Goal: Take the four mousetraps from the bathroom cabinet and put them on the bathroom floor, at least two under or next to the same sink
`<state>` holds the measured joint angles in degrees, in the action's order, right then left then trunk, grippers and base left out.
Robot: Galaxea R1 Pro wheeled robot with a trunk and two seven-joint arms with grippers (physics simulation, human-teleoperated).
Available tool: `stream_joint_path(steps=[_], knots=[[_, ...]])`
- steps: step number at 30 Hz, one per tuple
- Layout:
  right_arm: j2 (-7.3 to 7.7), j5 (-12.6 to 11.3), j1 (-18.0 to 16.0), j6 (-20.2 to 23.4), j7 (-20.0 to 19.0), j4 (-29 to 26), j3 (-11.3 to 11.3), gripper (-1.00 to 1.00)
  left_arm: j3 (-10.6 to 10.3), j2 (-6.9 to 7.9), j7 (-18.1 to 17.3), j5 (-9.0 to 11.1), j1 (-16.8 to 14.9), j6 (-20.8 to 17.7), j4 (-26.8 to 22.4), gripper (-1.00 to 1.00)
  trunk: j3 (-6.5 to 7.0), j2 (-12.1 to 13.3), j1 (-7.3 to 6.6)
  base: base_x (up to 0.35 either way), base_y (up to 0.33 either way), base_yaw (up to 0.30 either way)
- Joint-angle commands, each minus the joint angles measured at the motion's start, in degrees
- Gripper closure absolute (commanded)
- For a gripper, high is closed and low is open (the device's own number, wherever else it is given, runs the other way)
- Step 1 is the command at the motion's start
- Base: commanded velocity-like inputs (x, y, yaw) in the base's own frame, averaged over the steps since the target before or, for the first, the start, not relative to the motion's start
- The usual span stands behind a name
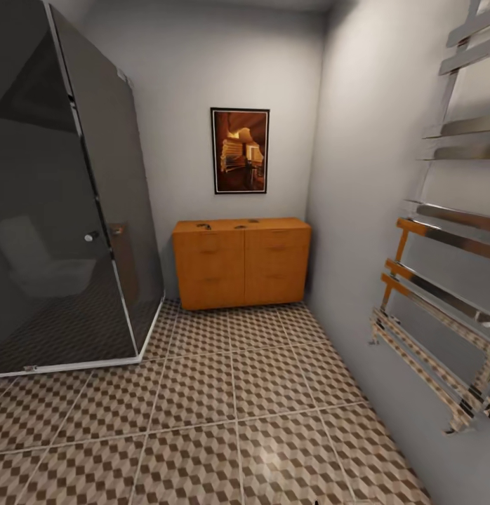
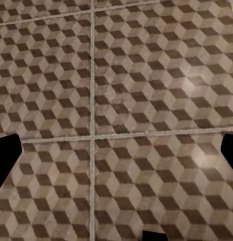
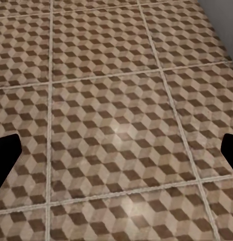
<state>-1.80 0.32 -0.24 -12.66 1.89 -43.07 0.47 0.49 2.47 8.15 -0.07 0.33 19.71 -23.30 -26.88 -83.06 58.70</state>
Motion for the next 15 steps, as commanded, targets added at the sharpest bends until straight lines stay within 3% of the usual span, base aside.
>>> stream_joint_path(steps=[1, 8, 15], knots=[[-0.01, 0.03, -0.03, -0.15, 0.2, 0.07, 0.05, -1.0, 0.03, -0.01, 0.1, -0.01, 0.02, 0.07, -0.08, -1.0, -0.05, -0.02, 0.03, 0.306, 0.0, 0.119], [-0.04, 0.03, -0.03, -0.17, 0.28, 0.63, 0.05, -1.0, 0.03, 0.05, 0.11, -0.01, 0.02, 0.07, -0.14, -1.0, -0.05, -0.02, 0.03, 0.306, 0.0, 0.142], [-0.05, 0.03, -0.03, -0.17, 0.26, 0.76, 0.05, -1.0, 0.03, 0.05, 0.11, -0.02, 0.02, 0.07, -0.16, -1.0, -0.05, -0.02, 0.03, 0.307, 0.0, 0.053]])
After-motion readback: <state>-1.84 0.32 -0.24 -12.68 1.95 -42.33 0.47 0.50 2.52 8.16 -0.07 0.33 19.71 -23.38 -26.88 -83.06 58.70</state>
